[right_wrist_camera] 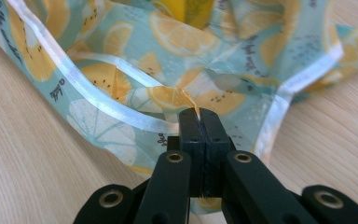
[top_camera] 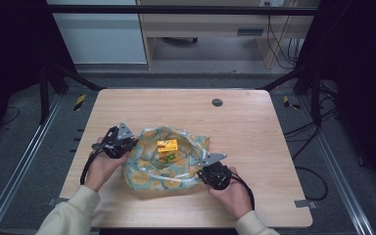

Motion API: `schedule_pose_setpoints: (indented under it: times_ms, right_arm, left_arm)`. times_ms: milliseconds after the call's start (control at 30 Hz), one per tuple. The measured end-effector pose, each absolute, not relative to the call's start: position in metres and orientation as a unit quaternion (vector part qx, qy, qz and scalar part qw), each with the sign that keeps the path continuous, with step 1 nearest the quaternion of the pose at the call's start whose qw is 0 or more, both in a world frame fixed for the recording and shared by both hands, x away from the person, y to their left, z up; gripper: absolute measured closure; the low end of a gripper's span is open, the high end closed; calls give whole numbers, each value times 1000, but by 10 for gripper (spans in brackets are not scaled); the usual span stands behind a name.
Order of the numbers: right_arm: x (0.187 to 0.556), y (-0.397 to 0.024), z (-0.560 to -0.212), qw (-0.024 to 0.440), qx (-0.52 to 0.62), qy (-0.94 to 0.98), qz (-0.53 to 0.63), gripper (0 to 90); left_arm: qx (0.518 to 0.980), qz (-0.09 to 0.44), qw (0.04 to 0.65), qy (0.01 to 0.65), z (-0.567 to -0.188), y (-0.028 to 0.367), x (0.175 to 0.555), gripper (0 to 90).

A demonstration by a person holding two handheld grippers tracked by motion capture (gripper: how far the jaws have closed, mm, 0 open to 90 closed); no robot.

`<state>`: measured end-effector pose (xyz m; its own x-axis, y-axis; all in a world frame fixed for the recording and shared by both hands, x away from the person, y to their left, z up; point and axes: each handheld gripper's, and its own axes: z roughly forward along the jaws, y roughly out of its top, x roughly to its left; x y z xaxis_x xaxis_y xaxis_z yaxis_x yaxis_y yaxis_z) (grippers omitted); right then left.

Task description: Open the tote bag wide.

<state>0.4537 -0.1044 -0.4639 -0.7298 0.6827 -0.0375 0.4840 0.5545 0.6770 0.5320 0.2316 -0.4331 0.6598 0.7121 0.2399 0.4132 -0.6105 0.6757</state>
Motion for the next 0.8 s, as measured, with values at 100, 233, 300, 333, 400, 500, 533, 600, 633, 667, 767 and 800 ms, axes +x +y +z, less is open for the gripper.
schedule_pose_setpoints:
  times_ms: [100, 233, 300, 333, 400, 500, 533, 600, 633, 667, 767, 800]
  right_arm:
    - [451, -120, -464, 147, 358, 862, 326, 900]
    - [447, -126, -468, 141, 363, 867, 312, 900]
    - [447, -126, -469, 137, 366, 868, 306, 900]
    - [448, -126, -471, 136, 365, 870, 301, 900]
    - [448, -127, -472, 131, 366, 870, 304, 900]
    - [447, -126, -471, 132, 367, 865, 315, 900]
    - [447, -125, -470, 134, 368, 865, 315, 900]
    - [447, -125, -471, 138, 364, 869, 306, 900]
    - [447, -126, -471, 139, 366, 869, 303, 900]
    - [447, -128, -472, 141, 369, 868, 300, 900]
    - [449, -133, -473, 141, 374, 868, 295, 900]
    - [449, -133, -473, 141, 374, 868, 295, 900]
  left_arm:
    - [858, 239, 301, 340, -443, 238, 532, 884]
    - [858, 236, 300, 345, -455, 243, 532, 882]
    - [865, 232, 288, 340, -461, 243, 533, 880]
    - [866, 228, 286, 340, -463, 243, 534, 875]
    - [867, 228, 285, 339, -465, 243, 534, 872]
    - [873, 231, 275, 329, -471, 238, 531, 876]
    - [874, 233, 275, 327, -471, 237, 530, 879]
    - [875, 238, 269, 324, -471, 236, 530, 883]
    - [874, 235, 271, 327, -472, 237, 531, 883]
    - [875, 234, 269, 328, -471, 238, 531, 883]
    - [873, 230, 270, 334, -474, 239, 533, 883]
    - [873, 230, 270, 334, -474, 239, 533, 883]
